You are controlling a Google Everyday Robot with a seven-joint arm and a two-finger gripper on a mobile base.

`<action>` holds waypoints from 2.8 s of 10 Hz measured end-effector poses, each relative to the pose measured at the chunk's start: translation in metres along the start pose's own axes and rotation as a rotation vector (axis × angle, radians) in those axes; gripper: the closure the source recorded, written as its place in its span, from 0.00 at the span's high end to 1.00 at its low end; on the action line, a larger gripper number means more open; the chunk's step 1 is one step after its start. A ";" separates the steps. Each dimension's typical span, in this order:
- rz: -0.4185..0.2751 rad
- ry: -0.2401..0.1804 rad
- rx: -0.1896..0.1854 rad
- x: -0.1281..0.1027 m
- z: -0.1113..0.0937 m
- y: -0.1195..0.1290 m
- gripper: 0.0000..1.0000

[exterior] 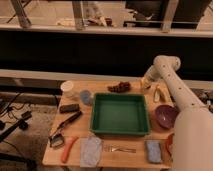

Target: Place apple in metal cup

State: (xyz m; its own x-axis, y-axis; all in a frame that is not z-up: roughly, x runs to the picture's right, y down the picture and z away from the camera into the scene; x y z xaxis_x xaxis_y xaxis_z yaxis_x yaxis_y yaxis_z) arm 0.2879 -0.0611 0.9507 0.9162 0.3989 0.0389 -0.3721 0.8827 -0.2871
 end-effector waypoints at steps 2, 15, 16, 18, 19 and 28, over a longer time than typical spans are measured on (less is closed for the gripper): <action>0.002 0.003 -0.001 0.002 0.001 0.000 0.30; 0.002 0.003 -0.001 0.002 0.001 0.000 0.80; 0.002 0.003 -0.001 0.002 0.001 0.000 0.80; 0.002 0.003 -0.001 0.002 0.001 0.000 0.80; 0.002 0.003 -0.001 0.002 0.001 0.000 0.80; 0.002 0.003 -0.001 0.002 0.001 0.000 0.80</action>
State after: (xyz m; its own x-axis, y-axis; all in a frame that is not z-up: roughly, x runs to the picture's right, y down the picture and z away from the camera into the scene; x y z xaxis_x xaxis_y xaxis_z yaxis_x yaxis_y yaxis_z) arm 0.2894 -0.0599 0.9517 0.9157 0.4002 0.0350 -0.3742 0.8814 -0.2883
